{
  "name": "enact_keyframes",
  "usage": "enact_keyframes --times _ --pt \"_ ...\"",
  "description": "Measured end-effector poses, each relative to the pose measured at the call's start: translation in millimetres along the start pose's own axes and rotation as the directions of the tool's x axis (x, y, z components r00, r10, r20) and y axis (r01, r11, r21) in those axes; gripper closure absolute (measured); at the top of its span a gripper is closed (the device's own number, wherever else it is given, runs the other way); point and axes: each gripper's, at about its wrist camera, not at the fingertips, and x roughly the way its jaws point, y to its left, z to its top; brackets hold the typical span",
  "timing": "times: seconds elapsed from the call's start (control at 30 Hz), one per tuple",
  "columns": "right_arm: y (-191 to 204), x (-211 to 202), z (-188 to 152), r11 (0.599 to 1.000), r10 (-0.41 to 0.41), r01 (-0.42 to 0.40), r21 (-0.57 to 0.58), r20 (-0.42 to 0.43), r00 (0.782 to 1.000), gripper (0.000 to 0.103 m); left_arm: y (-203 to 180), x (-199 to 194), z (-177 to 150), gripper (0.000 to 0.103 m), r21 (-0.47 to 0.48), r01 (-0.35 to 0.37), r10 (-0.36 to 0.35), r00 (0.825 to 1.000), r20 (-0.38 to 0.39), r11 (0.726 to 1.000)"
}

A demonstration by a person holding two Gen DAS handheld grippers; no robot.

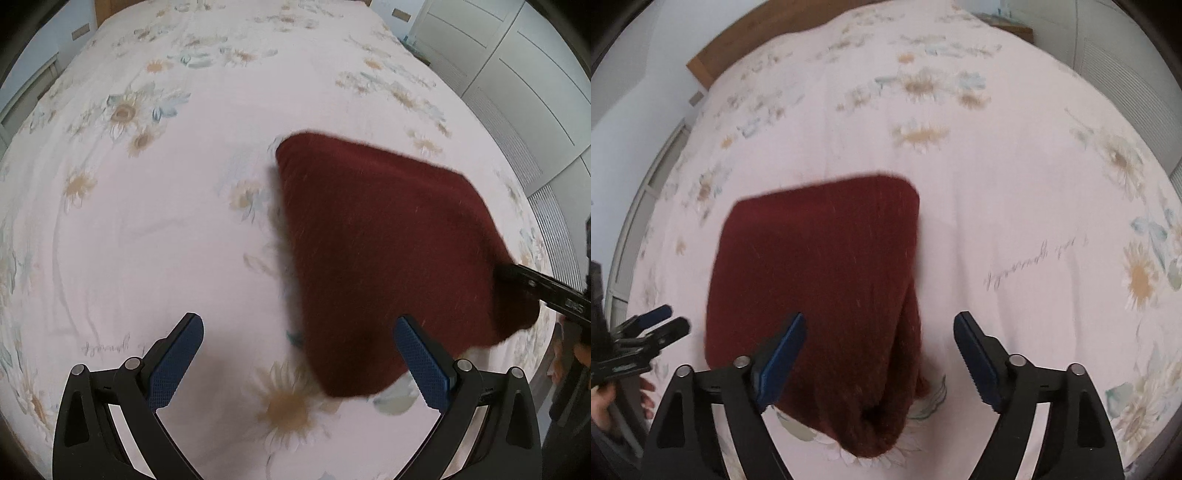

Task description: Fold small clothes

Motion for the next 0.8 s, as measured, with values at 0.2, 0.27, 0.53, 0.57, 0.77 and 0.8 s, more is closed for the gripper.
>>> enact_keyframes --times 0.2,0.27,0.53,0.57,0.77,0.8 --pt "14.2 16.8 15.4 0.997 -0.005 0.002 -0.077 -0.038 0.999 0.000 -22.0 22.7 34.9 0.001 0.018 -0.024 0.024 0.999 -0.025 1.000" --pt "16.0 31.6 13.3 0.997 -0.006 0.000 -0.083 -0.069 0.998 0.000 -29.1 34.4 39.7 0.001 0.023 -0.031 0.031 0.999 -0.040 0.999" --pt "2.2 88.8 -5.8 0.998 0.050 -0.057 -0.041 -0.154 0.987 0.000 -27.1 84.2 29.3 0.001 -0.035 -0.032 0.028 0.993 -0.116 0.999" --pt "-0.8 92.1 -7.2 0.997 0.068 -0.073 -0.026 -0.153 0.986 0.000 -25.2 85.8 26.5 0.001 -0.040 -0.026 0.022 0.994 -0.105 0.999" --pt "-10.6 104.3 -16.2 0.988 0.156 -0.152 0.036 -0.163 0.974 0.014 -22.9 96.8 12.6 0.000 -0.016 0.015 -0.016 0.997 -0.079 1.000" --pt "-10.4 103.3 -17.0 0.983 0.184 -0.179 0.044 -0.158 0.970 0.028 -22.9 97.1 11.8 0.001 -0.007 0.021 -0.021 0.997 -0.076 1.000"
